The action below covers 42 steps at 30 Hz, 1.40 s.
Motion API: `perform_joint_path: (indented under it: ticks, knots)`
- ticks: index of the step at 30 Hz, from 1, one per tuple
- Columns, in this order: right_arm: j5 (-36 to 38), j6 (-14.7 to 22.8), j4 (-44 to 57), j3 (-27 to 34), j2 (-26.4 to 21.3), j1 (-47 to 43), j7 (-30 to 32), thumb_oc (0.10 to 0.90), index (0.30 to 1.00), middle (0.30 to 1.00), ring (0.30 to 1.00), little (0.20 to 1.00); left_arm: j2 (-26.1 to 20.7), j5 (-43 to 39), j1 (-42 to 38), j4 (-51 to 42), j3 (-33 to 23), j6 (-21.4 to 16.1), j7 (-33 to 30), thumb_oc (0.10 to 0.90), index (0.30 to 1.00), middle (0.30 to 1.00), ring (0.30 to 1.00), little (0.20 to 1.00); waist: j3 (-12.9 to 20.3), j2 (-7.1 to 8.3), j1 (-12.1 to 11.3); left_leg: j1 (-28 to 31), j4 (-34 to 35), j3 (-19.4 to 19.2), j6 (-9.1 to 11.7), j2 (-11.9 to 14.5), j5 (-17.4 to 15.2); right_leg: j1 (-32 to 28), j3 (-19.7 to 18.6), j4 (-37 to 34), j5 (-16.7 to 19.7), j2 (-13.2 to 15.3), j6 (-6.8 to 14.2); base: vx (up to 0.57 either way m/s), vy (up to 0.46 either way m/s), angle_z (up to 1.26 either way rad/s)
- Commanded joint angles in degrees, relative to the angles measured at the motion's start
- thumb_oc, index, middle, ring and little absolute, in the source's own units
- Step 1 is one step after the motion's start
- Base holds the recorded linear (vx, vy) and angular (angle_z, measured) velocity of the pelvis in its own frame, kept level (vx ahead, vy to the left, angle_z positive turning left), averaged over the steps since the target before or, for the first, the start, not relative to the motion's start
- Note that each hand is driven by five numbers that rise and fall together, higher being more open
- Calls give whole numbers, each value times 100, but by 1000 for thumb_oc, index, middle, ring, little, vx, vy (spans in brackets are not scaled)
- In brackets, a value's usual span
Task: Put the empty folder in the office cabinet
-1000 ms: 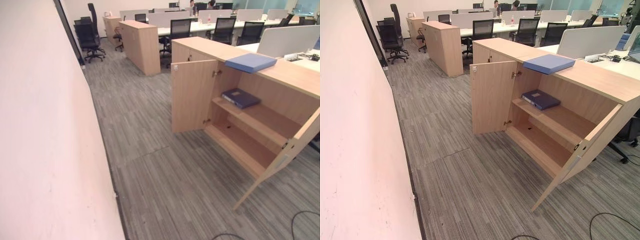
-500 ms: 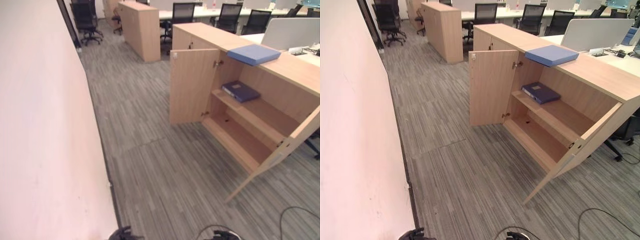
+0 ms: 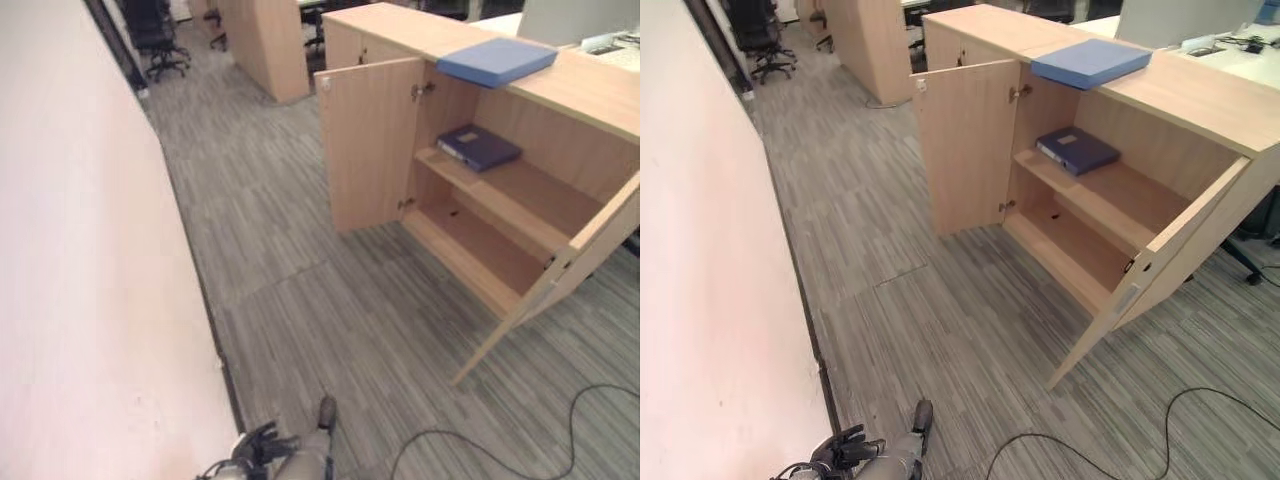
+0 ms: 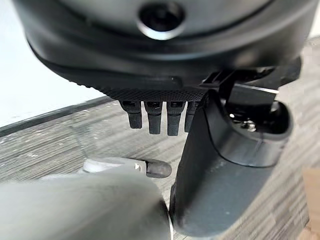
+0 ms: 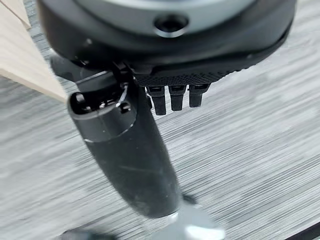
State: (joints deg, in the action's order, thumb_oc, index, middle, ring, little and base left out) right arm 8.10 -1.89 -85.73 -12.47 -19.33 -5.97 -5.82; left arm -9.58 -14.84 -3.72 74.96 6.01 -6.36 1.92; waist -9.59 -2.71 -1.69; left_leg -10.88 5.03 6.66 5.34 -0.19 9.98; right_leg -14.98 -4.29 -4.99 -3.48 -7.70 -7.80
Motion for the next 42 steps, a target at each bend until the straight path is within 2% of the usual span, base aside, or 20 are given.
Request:
perform_joint_path:
  ticks: [1,2,3,5,6,8,9,10,11,12,14,16,19,23,26,29,34,35,39,42]
  knots:
    - [-227,10,-20,-5,21,331,-46,800,900,900,900,900,-70,420,666,382,259,174,-77,800,900,900,900,900,398,99,-152,-128,-3,-92,-140,-100,367,-264,-44,204,-584,493,849,523,267,-61]
    - [-349,-24,-60,-36,85,374,-68,800,900,900,900,900,-111,465,666,327,253,156,-105,800,900,900,900,900,500,136,-169,-62,-3,-200,-217,-175,284,-267,-36,344,-645,685,974,748,429,-49]
    - [-513,-43,-93,-75,115,360,-107,800,900,900,900,900,-184,585,674,208,252,124,-130,800,900,900,900,900,632,191,-231,73,-3,-346,-375,-339,61,-162,-42,658,-517,1011,1223,755,458,-24]
    - [-542,-42,-88,-62,115,328,-100,800,900,900,900,900,-195,601,684,191,236,119,-141,800,900,900,900,900,665,205,-274,123,-3,-403,-456,-410,-46,-89,-31,815,-435,1125,1319,392,272,-57]
    - [-540,-23,-28,-35,90,250,-106,800,900,900,900,900,-203,627,682,159,234,112,-153,800,900,900,900,900,696,216,-343,235,-3,-570,-566,-518,-235,131,90,1231,28,1357,1606,237,217,-56]
    - [-463,3,122,-40,146,112,-29,800,900,900,900,900,-181,608,652,91,303,115,-177,800,900,900,900,900,641,178,-351,420,-3,-695,-662,-618,-410,476,245,1985,780,1590,1880,254,260,-18]
    - [-426,16,195,-53,169,78,-17,800,900,900,900,900,-184,636,648,80,317,124,-178,800,900,900,900,900,628,134,-352,507,-3,-699,-713,-634,-477,628,327,2362,1046,1656,1884,129,142,-12]
    - [-426,16,195,-53,170,78,-17,800,900,900,900,900,-184,636,648,80,317,124,-178,800,900,900,900,900,625,136,-352,509,-3,-699,-714,-636,-478,628,327,2367,1042,1659,1885,200,196,2]
    - [-340,58,372,-57,216,61,16,800,900,900,900,900,-208,678,681,87,336,132,-188,800,900,900,900,900,572,85,-323,759,-19,-689,-837,-697,-648,794,605,2948,1457,1837,1780,222,203,14]
    - [-322,65,439,-91,251,61,21,800,900,900,900,900,-218,681,714,100,337,145,-184,800,900,900,900,900,540,71,-324,864,-85,-700,-887,-708,-768,902,799,3133,1604,1964,1718,272,246,20]
    - [-313,96,571,-190,277,27,44,800,900,900,900,900,-257,706,699,162,342,166,-203,800,900,900,900,900,468,38,-307,984,-183,-703,-926,-661,-929,1172,1150,3196,1519,2050,1567,149,100,18]
    - [-281,116,679,-270,281,3,68,800,900,900,900,900,-285,751,691,223,333,184,-217,800,900,900,900,900,361,-27,-248,1090,-255,-640,-928,-533,-1039,1500,1395,3042,822,1939,1379,130,7,17]
    - [-119,130,843,-300,259,-50,84,800,900,900,900,900,-335,754,704,334,253,214,-231,800,900,900,900,900,207,-51,-184,1272,-249,-630,-900,-407,-1147,1949,1584,2420,317,1698,1288,124,-48,14]
    - [212,145,1000,-266,270,-83,58,800,900,900,900,900,-345,675,723,415,113,220,-232,800,900,900,900,900,-26,94,-64,1670,-177,-622,-833,-448,-1314,2336,1676,854,870,1435,1466,193,-91,-15]
    - [201,123,1043,-295,283,-56,32,800,900,900,900,900,-379,705,701,417,33,213,-258,800,900,900,900,900,-99,235,-49,1863,-165,-613,-773,-512,-1416,2434,1831,38,1196,1357,1617,195,-95,-8]
    - [165,124,988,-283,277,43,2,800,900,900,900,900,-383,684,716,422,-103,189,-309,800,900,900,900,900,12,339,-146,2115,-21,-611,-727,-511,-1599,2351,2264,-1,1366,1521,1670,318,-144,0]
    - [208,114,915,-236,259,100,-16,800,900,900,900,900,-364,592,722,424,-135,197,-323,800,900,900,900,900,114,320,-93,2159,-3,-570,-665,-327,-1683,2418,2180,170,1436,1455,1608,230,-120,16]
    - [193,114,898,-255,213,89,8,800,900,900,900,900,-371,594,673,418,-70,207,-341,800,900,900,900,900,89,277,-77,2133,-3,-535,-614,-173,-1743,2567,2271,502,1276,1462,1530,278,-211,57]
    - [278,132,921,-277,131,22,60,800,900,900,900,900,-359,608,525,317,121,191,-393,800,900,900,900,900,28,248,-22,2119,-3,-519,-558,3,-1768,2753,2383,931,1028,1467,1445,148,-138,24]
    - [490,177,1045,-237,62,-8,120,800,900,900,900,900,-380,542,305,70,330,139,-480,800,900,900,900,900,-105,145,84,2236,-68,-514,-506,241,-1926,3082,2268,1886,507,1421,1368,205,-153,14]
